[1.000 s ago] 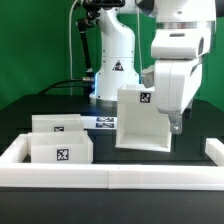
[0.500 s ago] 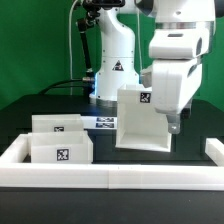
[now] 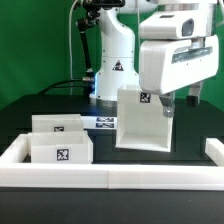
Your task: Assemble drawer
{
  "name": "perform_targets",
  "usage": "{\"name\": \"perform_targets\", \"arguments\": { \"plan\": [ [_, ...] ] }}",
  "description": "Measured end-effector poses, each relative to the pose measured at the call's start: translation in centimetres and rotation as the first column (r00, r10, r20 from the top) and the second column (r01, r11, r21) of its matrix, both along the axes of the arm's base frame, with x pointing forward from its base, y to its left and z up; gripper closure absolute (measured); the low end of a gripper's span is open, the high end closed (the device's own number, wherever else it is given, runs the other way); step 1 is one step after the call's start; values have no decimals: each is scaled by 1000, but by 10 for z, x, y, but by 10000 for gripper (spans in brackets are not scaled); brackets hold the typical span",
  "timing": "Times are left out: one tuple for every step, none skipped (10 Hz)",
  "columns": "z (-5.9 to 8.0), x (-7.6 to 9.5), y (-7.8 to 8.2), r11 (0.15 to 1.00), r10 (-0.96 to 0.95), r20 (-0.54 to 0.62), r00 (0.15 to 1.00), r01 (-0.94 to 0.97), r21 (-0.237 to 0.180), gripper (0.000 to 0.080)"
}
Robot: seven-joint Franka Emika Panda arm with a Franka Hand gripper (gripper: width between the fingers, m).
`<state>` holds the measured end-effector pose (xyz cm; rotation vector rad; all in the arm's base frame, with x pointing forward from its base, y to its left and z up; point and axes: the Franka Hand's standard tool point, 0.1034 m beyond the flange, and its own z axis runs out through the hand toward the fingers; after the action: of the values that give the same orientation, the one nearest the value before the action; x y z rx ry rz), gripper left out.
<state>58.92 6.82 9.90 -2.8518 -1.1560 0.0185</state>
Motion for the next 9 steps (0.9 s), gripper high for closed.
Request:
{"name": "perform_targets", "arguments": {
  "plan": [
    [-1,0,0,997,-73,-6,997,73,-3,150],
    [-1,-1,0,991,-136,-9,991,136,-5,150],
    [-1,-1,0,985,-171,-11,985,171,-7,150],
    [3,-4,1,956,-294,4,956,294,-8,150],
    [7,-16,1,914,-406,-4,914,406,-20,150],
    [10,-26,0,887,-462,-8,887,462,-29,150],
    [15,-33,0,826,-564,-11,826,563,-37,150],
    [20,-42,1,762,-647,-10,763,646,-45,150],
    [29,-54,4,687,-726,-4,688,725,-54,150]
  ]
}}
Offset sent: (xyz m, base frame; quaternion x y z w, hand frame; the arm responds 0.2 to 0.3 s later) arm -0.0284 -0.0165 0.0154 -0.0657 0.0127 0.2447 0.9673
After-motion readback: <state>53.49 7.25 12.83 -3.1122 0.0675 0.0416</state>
